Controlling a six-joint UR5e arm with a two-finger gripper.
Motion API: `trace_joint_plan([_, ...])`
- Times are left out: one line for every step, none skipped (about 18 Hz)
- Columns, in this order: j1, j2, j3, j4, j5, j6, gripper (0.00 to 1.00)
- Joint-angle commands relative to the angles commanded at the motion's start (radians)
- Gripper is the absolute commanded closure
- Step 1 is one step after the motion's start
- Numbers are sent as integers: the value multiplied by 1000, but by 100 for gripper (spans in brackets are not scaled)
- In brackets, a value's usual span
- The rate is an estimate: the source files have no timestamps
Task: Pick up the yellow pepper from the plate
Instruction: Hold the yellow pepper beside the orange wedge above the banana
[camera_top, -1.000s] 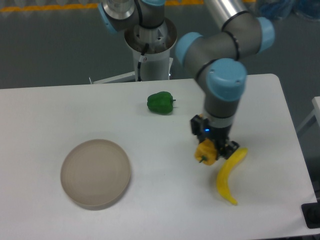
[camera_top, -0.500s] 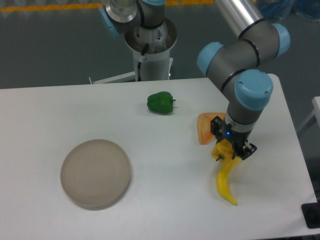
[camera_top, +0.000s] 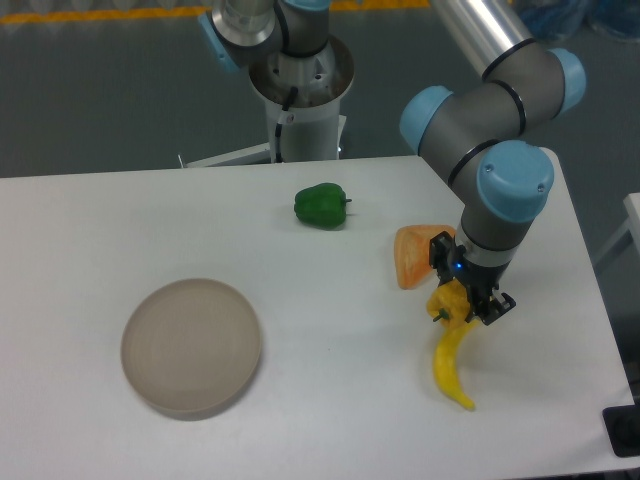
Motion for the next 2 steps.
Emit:
trace_joint_plan([0, 0, 0, 0, 2, 0, 100])
trace_joint_plan([0, 0, 0, 0, 2, -2, 100])
